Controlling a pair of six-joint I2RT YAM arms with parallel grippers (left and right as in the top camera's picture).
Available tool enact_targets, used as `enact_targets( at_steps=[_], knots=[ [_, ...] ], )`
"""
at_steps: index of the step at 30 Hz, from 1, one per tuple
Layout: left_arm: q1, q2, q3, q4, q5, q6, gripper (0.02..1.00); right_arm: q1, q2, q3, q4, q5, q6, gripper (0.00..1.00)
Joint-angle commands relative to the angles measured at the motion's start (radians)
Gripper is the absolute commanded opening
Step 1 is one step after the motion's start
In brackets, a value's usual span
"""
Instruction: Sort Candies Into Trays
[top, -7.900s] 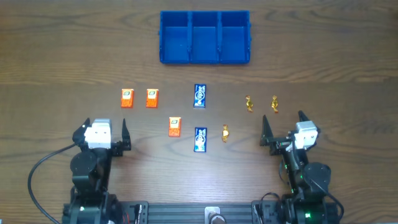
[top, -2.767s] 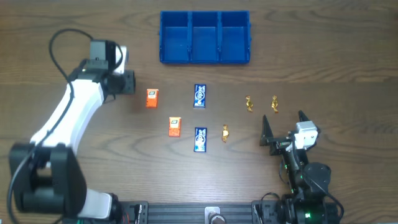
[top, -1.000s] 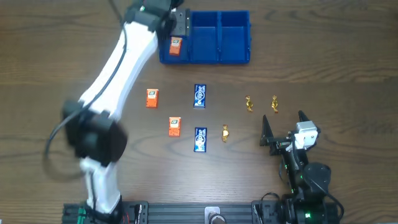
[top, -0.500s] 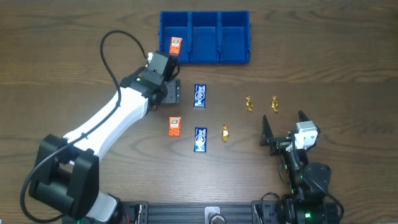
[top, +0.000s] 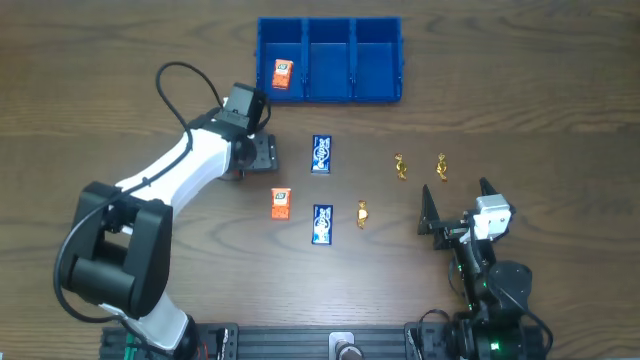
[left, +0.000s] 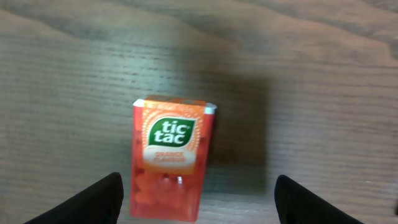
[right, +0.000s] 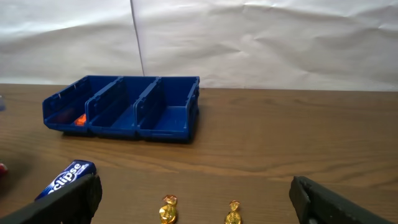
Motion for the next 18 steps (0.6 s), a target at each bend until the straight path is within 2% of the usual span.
enact_targets(
  at_steps=[1,7,18],
  knots=[
    [0.014,0.009,0.001,-0.006,0.021,0.011,0.781,0.006,-0.004,-0.002,-0.005,0.005,0.009,0.998],
    [0.016,0.013,0.000,-0.002,0.021,0.114,0.770,0.006,-0.004,-0.002,-0.005,0.005,0.009,0.998],
    [0.063,0.043,-0.001,-0.001,0.059,0.146,0.761,0.006,-0.004,-0.002,-0.005,0.005,0.009,0.998]
  ],
)
